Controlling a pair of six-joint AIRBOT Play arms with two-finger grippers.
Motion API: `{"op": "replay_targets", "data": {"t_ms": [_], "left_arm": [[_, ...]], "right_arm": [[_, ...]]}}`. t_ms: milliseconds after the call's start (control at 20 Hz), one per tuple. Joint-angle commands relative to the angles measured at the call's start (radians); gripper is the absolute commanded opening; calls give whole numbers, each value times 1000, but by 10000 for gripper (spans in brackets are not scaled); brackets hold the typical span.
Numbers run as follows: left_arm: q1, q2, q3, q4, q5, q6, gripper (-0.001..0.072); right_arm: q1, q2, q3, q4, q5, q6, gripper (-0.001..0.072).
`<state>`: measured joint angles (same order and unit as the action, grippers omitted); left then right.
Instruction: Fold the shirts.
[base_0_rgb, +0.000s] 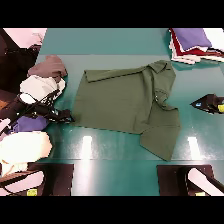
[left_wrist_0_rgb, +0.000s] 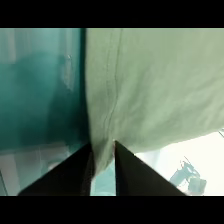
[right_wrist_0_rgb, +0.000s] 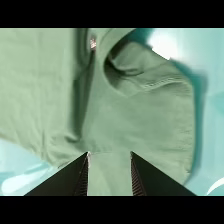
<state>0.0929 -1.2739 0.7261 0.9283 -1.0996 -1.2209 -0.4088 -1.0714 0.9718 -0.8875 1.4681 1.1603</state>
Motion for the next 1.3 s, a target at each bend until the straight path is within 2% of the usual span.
{"op": "replay_targets", "data": {"t_ms": [0,50,100,150,200,250,550,800,850,900,950,1100,1250], "left_arm": [[0,3,5,-19,-20,-2,59],[0,4,10,-20,-20,-3,22],[0,11,19,-18,-21,-2,21],[0,16,40,-17,-27,-2,21],[0,27,60,-17,-28,-2,21],[0,41,79,-17,-25,-2,21],[0,71,133,-16,-65,-2,22],[0,71,133,-16,-72,-2,22],[0,71,133,-16,-85,-2,22],[0,72,133,-16,-98,-2,21],[0,76,133,-16,-104,-3,21],[0,140,178,-15,-95,-31,21],[2,255,363,-15,-87,-48,21]], "right_arm": [[-57,0,-1,-24,-2,1,296],[-70,0,-2,-56,-2,2,296],[-83,0,-13,-105,-1,2,297],[-94,0,-37,-145,-2,2,339],[-105,-7,-75,-175,-3,2,435],[-114,-24,-117,-188,-5,2,480],[-78,-228,-263,-70,-140,-2,439],[45,-272,-255,-103,-164,-2,427],[61,-264,-255,-117,-161,-2,377],[75,-249,-255,-127,-158,-2,178],[86,-231,-255,-134,-156,-2,13],[100,-128,-245,-89,-163,-2,16],[100,10,-95,36,-180,42,16]]}}
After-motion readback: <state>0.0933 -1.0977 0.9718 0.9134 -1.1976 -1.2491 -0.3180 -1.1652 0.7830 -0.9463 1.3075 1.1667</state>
